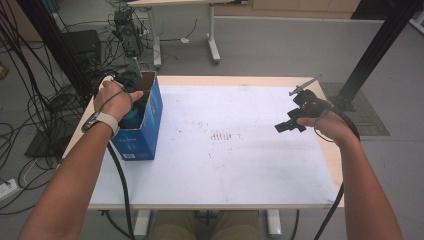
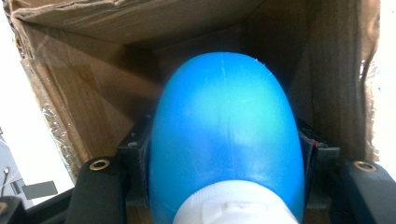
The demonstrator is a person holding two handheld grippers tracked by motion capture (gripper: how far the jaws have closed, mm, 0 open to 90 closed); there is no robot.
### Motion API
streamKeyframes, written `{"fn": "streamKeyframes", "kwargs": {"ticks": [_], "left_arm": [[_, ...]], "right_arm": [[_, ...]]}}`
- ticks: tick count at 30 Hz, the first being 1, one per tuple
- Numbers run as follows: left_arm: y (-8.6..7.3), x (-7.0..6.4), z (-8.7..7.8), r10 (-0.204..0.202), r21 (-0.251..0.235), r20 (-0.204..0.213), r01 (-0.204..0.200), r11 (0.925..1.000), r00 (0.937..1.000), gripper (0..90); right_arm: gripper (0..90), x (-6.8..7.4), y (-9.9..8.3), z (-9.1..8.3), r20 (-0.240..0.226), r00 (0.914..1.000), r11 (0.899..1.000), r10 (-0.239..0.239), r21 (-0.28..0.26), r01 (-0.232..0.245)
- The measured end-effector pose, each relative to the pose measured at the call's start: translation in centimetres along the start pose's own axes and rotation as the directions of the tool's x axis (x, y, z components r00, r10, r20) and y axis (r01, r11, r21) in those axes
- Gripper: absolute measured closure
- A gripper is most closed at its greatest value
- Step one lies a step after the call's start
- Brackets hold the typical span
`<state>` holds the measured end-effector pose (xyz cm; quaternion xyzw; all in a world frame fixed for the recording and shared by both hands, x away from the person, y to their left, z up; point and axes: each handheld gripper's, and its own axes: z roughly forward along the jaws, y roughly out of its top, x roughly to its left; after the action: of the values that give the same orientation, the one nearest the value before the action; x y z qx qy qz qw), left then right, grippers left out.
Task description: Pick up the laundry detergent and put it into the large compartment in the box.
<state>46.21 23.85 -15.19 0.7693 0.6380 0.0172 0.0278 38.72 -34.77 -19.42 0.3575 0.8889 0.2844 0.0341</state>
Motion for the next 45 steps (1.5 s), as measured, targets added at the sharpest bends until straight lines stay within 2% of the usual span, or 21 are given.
{"fn": "streamKeyframes", "kwargs": {"ticks": [45], "left_arm": [[-0.22, 0.16, 0.12, -0.004, -0.002, -0.004, 0.004, 1.0, 1.0, 37.1]], "right_arm": [[11.6, 0.17, 0.16, -0.27, 0.003, 1.0, 1.0, -0.003, -0.007, 0.003]]}}
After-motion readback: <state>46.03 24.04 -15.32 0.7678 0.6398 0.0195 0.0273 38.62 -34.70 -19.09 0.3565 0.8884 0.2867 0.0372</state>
